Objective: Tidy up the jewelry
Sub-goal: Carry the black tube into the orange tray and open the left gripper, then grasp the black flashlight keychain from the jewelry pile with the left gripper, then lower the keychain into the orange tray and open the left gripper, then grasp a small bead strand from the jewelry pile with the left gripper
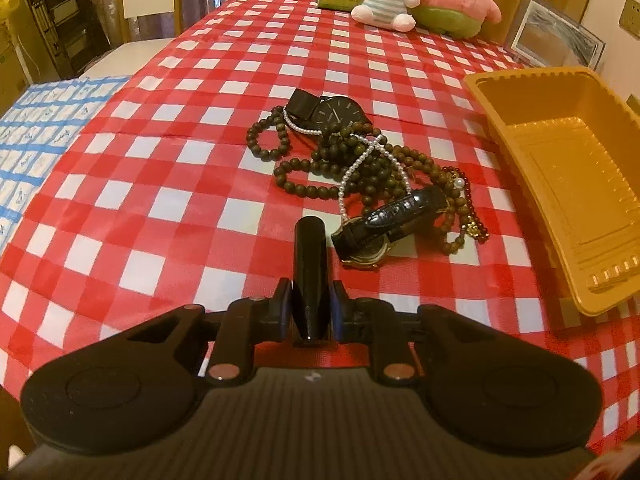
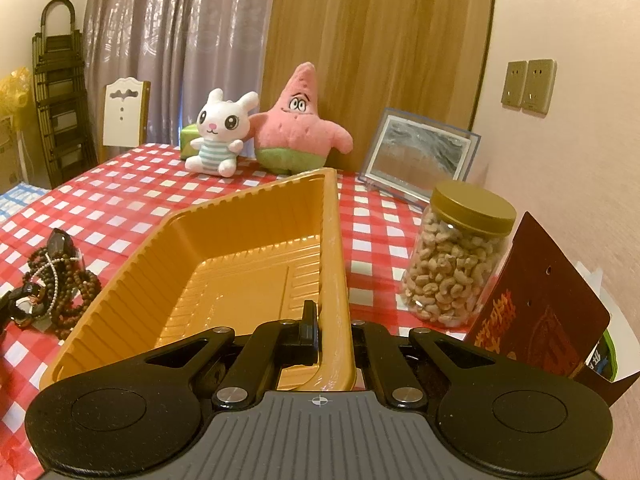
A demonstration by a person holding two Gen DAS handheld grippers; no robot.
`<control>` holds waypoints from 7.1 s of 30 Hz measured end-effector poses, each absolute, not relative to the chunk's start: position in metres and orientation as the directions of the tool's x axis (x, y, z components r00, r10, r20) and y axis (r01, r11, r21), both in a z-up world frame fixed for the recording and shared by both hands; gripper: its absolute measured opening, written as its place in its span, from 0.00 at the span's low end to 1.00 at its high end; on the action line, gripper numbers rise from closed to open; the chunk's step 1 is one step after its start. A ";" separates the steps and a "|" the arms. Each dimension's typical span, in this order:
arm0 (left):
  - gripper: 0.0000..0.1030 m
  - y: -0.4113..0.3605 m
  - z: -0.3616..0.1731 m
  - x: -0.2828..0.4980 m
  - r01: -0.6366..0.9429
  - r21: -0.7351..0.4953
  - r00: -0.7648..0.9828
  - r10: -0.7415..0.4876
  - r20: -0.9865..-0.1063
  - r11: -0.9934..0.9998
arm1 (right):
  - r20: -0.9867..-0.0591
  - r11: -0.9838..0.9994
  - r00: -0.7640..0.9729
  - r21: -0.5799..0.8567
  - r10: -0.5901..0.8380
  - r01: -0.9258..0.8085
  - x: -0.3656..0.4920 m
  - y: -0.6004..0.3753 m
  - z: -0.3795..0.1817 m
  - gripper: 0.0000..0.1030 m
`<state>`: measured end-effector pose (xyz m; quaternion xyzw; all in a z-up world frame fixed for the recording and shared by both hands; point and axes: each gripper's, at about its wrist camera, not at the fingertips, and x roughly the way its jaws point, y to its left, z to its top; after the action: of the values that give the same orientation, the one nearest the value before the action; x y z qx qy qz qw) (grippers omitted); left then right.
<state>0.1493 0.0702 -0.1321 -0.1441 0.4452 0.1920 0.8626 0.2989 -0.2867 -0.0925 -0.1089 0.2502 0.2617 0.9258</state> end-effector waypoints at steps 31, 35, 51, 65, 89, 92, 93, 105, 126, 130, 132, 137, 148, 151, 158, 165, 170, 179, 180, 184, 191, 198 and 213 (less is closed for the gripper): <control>0.17 -0.046 -0.106 0.235 -0.208 -0.294 0.650 -0.093 -0.754 0.933 | -0.527 0.811 0.717 -0.083 0.457 -0.579 0.299 -0.282 -0.090 0.03; 0.17 -0.049 -0.111 0.237 -0.216 -0.288 0.642 -0.086 -0.762 0.933 | -0.526 0.807 0.713 -0.082 0.464 -0.585 0.300 -0.283 -0.091 0.03; 0.25 0.000 -0.085 0.165 -0.346 -0.182 0.661 0.102 -0.744 0.920 | -0.535 0.805 0.709 -0.086 0.460 -0.587 0.302 -0.286 -0.094 0.03; 0.42 0.042 -0.104 0.175 -0.188 0.017 0.662 0.140 -0.737 0.982 | -0.534 0.832 0.738 -0.109 0.413 -0.544 0.297 -0.277 -0.089 0.04; 0.12 0.054 -0.114 0.192 -0.036 0.024 0.656 0.042 -0.754 0.999 | -0.543 0.860 0.756 -0.114 0.366 -0.498 0.292 -0.270 -0.088 0.04; 0.12 0.054 -0.111 0.187 -0.056 0.017 0.658 0.049 -0.752 0.998 | -0.544 0.858 0.753 -0.111 0.370 -0.502 0.293 -0.270 -0.089 0.04; 0.12 0.054 -0.110 0.186 -0.065 0.010 0.658 0.050 -0.751 0.998 | -0.545 0.857 0.752 -0.111 0.371 -0.503 0.294 -0.270 -0.090 0.04; 0.12 0.047 -0.073 0.178 -0.121 -0.106 0.716 0.013 -0.698 0.987 | -0.546 0.853 0.750 -0.114 0.375 -0.509 0.293 -0.271 -0.091 0.04; 0.12 -0.035 -0.075 0.245 0.016 -0.302 0.700 -0.226 -0.677 0.953 | -0.564 0.852 0.752 -0.153 0.340 -0.500 0.279 -0.259 -0.088 0.03; 0.12 -0.040 -0.081 0.253 0.007 -0.307 0.689 -0.227 -0.688 0.952 | -0.569 0.858 0.752 -0.146 0.334 -0.492 0.278 -0.259 -0.088 0.03; 0.12 -0.041 -0.083 0.257 0.002 -0.321 0.685 -0.236 -0.690 0.947 | -0.570 0.861 0.752 -0.146 0.330 -0.488 0.278 -0.259 -0.088 0.03; 0.17 -0.041 -0.075 0.255 0.008 -0.306 0.725 -0.216 -0.654 0.952 | -0.566 0.867 0.763 -0.158 0.312 -0.472 0.277 -0.260 -0.089 0.03; 0.22 0.019 -0.072 0.211 -0.147 -0.233 0.744 -0.048 -0.667 0.961 | -0.562 0.879 0.778 -0.176 0.280 -0.443 0.283 -0.265 -0.089 0.04; 0.22 0.046 -0.081 0.196 -0.226 -0.197 0.711 0.023 -0.702 0.954 | -0.564 0.883 0.779 -0.175 0.273 -0.436 0.285 -0.268 -0.089 0.04; 0.23 0.092 -0.091 0.175 -0.344 -0.146 0.663 0.130 -0.737 0.927 | -0.562 0.893 0.788 -0.182 0.250 -0.413 0.290 -0.265 -0.090 0.04; 0.23 0.090 -0.091 0.179 -0.277 -0.135 0.675 0.093 -0.732 0.951 | -0.562 0.897 0.793 -0.188 0.237 -0.401 0.295 -0.258 -0.089 0.04; 0.23 0.066 -0.099 0.194 -0.172 -0.129 0.681 0.023 -0.732 0.977 | -0.562 0.899 0.795 -0.192 0.229 -0.395 0.294 -0.255 -0.089 0.04; 0.16 0.024 -0.117 0.225 0.046 -0.152 0.654 -0.144 -0.743 0.987 | -0.578 0.908 0.789 -0.185 0.208 -0.375 0.290 -0.257 -0.090 0.03; 0.16 0.022 -0.119 0.227 0.059 -0.159 0.647 -0.159 -0.746 0.986 | -0.579 0.909 0.789 -0.184 0.207 -0.373 0.290 -0.258 -0.090 0.03; 0.16 0.018 -0.131 0.234 0.062 -0.209 0.612 -0.203 -0.765 0.976 | -0.583 0.913 0.787 -0.178 0.203 -0.367 0.290 -0.260 -0.090 0.03; 0.16 0.019 -0.146 0.242 -0.005 -0.219 0.583 -0.175 -0.793 0.976 | -0.587 0.915 0.784 -0.172 0.202 -0.364 0.291 -0.262 -0.092 0.04; 0.18 0.022 -0.145 0.254 -0.057 -0.217 0.592 -0.142 -0.793 0.975 | -0.587 0.915 0.784 -0.172 0.202 -0.365 0.291 -0.262 -0.092 0.04; 0.04 0.022 -0.139 0.255 -0.035 -0.199 0.599 -0.138 -0.789 0.979 | -0.586 0.914 0.783 -0.169 0.207 -0.368 0.292 -0.262 -0.092 0.04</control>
<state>0.2546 0.0217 -0.1393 -0.0972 0.4470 -0.0289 0.8888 0.2921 -0.2625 -0.0922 -0.1385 0.2909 0.1539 0.9341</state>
